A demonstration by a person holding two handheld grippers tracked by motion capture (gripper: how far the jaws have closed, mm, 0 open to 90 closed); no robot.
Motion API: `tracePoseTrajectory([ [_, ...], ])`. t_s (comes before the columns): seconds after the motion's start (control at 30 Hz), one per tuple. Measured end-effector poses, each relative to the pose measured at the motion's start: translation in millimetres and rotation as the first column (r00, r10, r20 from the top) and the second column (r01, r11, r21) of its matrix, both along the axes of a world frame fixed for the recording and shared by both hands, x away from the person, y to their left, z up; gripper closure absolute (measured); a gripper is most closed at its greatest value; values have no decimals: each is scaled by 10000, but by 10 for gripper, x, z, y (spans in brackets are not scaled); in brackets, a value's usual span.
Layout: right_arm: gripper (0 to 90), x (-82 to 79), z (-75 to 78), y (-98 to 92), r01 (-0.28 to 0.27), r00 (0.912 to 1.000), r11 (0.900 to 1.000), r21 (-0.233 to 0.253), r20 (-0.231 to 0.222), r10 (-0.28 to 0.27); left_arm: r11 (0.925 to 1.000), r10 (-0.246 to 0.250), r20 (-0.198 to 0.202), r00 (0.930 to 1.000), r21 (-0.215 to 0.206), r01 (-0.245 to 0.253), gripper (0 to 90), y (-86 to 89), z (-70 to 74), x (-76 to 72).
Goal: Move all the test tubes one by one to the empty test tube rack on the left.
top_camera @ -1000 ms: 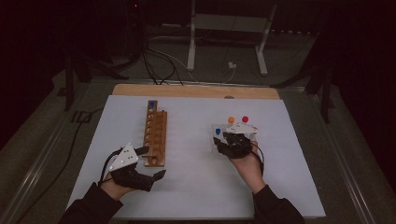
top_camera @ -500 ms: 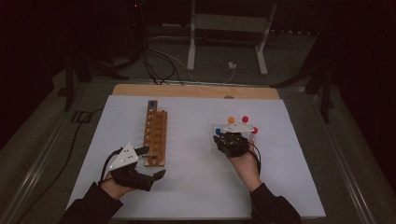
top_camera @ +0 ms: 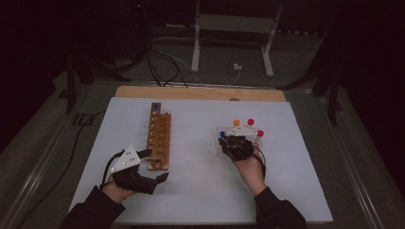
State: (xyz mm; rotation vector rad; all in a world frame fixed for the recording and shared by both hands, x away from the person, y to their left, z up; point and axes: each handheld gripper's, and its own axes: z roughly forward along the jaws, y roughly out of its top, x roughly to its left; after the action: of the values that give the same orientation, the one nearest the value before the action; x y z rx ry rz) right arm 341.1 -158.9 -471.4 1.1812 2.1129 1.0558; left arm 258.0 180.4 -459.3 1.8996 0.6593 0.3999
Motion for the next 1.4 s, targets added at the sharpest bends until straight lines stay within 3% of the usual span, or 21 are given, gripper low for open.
tracePoseTrajectory([
  [0.43,767,-116,355,-41,-279,9964,9996,18,799,277,9998,-74,-9,10000,-161,74,23,-5,64,-9],
  [0.77,766,-327,643,-24,-836,9861,9965,-51,1436,834,9991,-309,126,9994,-276,313,23,-69,166,-13],
  [1.0,767,-542,567,41,-1400,9811,9901,-57,1340,1395,9978,-577,89,9983,-327,580,25,-130,199,-49],
  [1.4,767,-820,323,138,-2205,9734,9753,119,668,2192,9924,-1203,17,9927,-278,1203,36,-345,215,-46],
])
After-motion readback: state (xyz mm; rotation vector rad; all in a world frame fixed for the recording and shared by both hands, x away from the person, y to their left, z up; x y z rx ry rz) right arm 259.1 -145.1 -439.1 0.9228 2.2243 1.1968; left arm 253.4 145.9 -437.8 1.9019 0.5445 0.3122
